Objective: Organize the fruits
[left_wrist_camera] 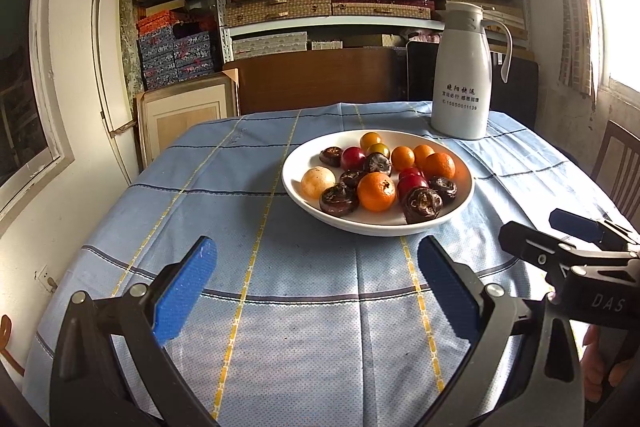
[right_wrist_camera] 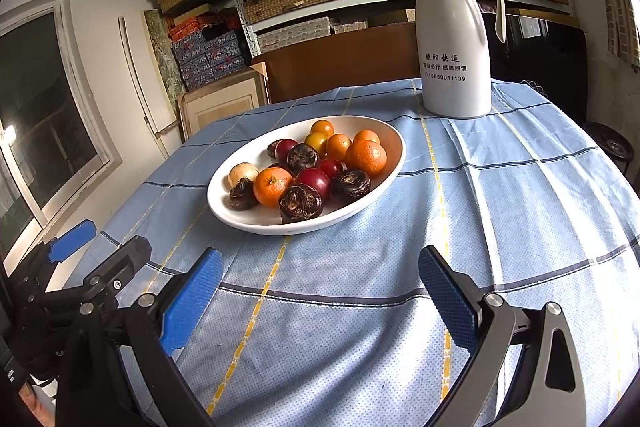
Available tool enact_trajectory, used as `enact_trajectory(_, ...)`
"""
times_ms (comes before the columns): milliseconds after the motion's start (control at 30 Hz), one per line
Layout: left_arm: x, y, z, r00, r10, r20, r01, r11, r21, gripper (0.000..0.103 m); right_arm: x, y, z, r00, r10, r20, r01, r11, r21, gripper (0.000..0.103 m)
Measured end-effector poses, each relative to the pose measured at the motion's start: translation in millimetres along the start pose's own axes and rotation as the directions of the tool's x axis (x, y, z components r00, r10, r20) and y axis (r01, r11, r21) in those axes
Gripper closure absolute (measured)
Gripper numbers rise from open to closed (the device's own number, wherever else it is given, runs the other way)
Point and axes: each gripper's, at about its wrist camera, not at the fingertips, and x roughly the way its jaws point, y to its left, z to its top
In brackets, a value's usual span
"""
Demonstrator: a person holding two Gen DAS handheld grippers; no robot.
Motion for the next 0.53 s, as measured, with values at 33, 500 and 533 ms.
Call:
enact_trajectory(33, 0.0, 0.6, -0.1, 1.0, -0.003, 0.0, 0.003, 1.0, 0.0, 0.005, -0.1, 0.0, -0.1, 1.0, 0.0, 0.002, 0.0, 1.0, 0.002, 0.004)
enact_trajectory(500, 0.9, 2.5, 0.0, 1.0, -0.005, -0.003, 0.005, 1.0, -0.011, 0.005, -1.2, -1.3, 0.7, 1.0, -0.002, 0.005, 0.002, 1.0, 0.002, 0.004)
enact_trajectory(533, 0.0, 2.0, -0.4, 1.0, 0.0, 0.0, 0.0, 1.0, -0.006, 0.005, -1.1, -1.2, 0.8, 1.0, -0.002, 0.004, 0.002, 1.0, 0.001, 0.004)
